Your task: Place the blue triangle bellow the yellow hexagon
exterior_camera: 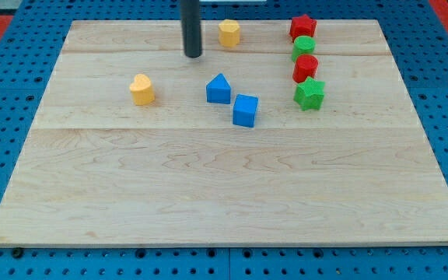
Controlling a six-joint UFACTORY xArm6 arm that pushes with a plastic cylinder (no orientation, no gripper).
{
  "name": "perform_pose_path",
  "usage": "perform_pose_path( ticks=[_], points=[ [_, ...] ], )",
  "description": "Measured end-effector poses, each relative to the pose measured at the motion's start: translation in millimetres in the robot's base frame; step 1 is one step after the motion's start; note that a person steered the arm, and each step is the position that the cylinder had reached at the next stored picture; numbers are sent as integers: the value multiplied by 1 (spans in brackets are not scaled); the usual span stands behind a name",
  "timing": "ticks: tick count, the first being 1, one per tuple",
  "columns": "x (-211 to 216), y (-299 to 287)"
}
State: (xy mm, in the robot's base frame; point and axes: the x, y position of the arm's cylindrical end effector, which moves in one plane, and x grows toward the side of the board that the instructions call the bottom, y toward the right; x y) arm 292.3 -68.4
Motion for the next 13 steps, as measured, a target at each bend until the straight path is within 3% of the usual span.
perform_pose_path(
  ticks=[2, 3, 5, 6, 7, 11, 13],
  points=[
    [112, -3],
    [112, 30],
    [63, 49],
    [62, 63],
    [92, 89],
    [37, 86],
    [63, 72]
  ],
)
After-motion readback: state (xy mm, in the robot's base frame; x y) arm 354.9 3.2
